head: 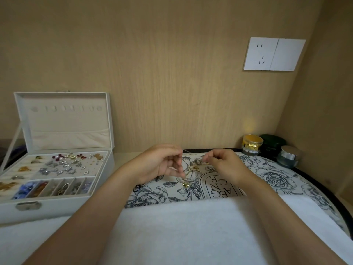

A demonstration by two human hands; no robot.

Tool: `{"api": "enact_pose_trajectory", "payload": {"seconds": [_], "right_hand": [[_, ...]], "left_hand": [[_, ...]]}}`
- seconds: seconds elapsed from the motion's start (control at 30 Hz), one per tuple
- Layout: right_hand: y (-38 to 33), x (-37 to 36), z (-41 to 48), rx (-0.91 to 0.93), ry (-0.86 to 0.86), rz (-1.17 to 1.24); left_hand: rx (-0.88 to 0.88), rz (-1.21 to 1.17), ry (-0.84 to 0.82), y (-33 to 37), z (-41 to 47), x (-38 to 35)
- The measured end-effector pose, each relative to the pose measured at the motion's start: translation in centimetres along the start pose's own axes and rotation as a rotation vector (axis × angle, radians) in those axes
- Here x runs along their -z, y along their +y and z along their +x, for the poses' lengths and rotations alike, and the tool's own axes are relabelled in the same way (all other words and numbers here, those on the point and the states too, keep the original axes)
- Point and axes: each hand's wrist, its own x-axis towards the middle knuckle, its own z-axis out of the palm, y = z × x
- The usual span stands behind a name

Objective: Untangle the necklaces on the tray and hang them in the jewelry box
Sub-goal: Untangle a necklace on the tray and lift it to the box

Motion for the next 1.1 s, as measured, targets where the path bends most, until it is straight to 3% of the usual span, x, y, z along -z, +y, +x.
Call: {"api": "enact_pose_trajectory", "payload": {"seconds": [0.23,0.4,0.57,0.67,0.77,0.9,1.1], "right_hand": [[-0.4,1.2,-1.2,-0.024,-0.272,-0.002],[-1.3,1.4,-1.8,0.011,-0.519,-0.062],[-1.5,1.5,-2.1,-0.034,-0.614,-0.213],[-1.7,1.1,-2.2,-0.032,-0.497,-0.248],[-1.4,0.4,-1.9,0.028,-0.386,-0.214],[-0.6,-0.5,-1.4,0.113,-0.350,-0.241],[0.4,-0.9,-0.7,0.116,-0.357,-0.259]], "left_hand": [[0.314,0.409,-0.375,0.5,-1.9,1.5],[0.388,0.682,-0.357,1.4,-2.1,1.4],[0.414,0.731,-0.328,2.0,-2.0,0.9],[0.306,0.680,-0.206,1.3,-1.4,0.2],[0.008,0.775,0.057,-1.4,0.1,0.0],[-0.131,1.063,0.019,-4.9,1.0,0.9],[-0.243,1.060,0.114,-5.4,1.3,0.5]]}}
